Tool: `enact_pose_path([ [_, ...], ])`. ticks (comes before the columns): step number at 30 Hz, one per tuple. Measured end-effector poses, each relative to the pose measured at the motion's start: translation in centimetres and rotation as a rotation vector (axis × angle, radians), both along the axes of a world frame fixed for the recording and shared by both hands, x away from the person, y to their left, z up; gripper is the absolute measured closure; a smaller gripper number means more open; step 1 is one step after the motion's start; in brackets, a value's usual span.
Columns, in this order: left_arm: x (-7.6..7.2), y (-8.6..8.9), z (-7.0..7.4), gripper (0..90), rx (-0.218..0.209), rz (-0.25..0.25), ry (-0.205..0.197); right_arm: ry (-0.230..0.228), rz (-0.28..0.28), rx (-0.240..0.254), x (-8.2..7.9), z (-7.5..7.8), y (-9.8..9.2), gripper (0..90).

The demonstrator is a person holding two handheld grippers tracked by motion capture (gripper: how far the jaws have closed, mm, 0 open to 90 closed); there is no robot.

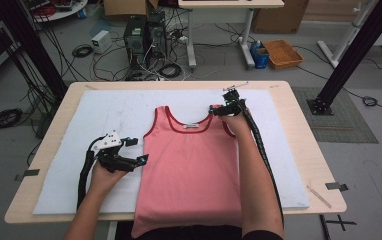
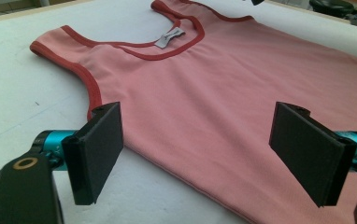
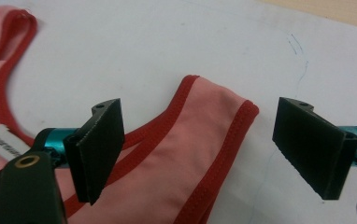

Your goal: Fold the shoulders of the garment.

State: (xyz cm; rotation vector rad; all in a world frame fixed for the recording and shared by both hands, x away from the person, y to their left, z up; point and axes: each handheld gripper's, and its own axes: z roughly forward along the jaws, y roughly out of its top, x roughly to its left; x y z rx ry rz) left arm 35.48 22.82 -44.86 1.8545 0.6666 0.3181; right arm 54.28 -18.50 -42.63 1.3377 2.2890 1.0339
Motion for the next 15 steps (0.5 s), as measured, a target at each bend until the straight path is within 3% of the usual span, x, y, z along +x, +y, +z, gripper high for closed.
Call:
enact_pose_path([
  [3,0.0,0.0,0.0,17.9,-0.001,0.003,0.003,-0.012,-0.017,-0.002,0.3,-0.2,0.1,16.6],
  [6,0.0,0.0,0.0,17.9,-0.004,0.005,0.007,0.018,-0.016,0.000,0.9,-0.8,0.4,16.7],
  [10,0.1,0.1,0.0,17.9,-0.003,0.012,0.009,0.052,-0.011,-0.064,1.4,-1.3,1.4,23.3],
  [12,0.1,0.0,0.0,17.9,-0.002,0.014,0.009,0.048,-0.018,-0.094,1.5,-1.4,1.7,25.5],
  [15,0.1,0.0,0.0,17.9,-0.002,0.011,0.008,0.042,-0.033,-0.089,1.5,-1.4,1.5,31.0],
])
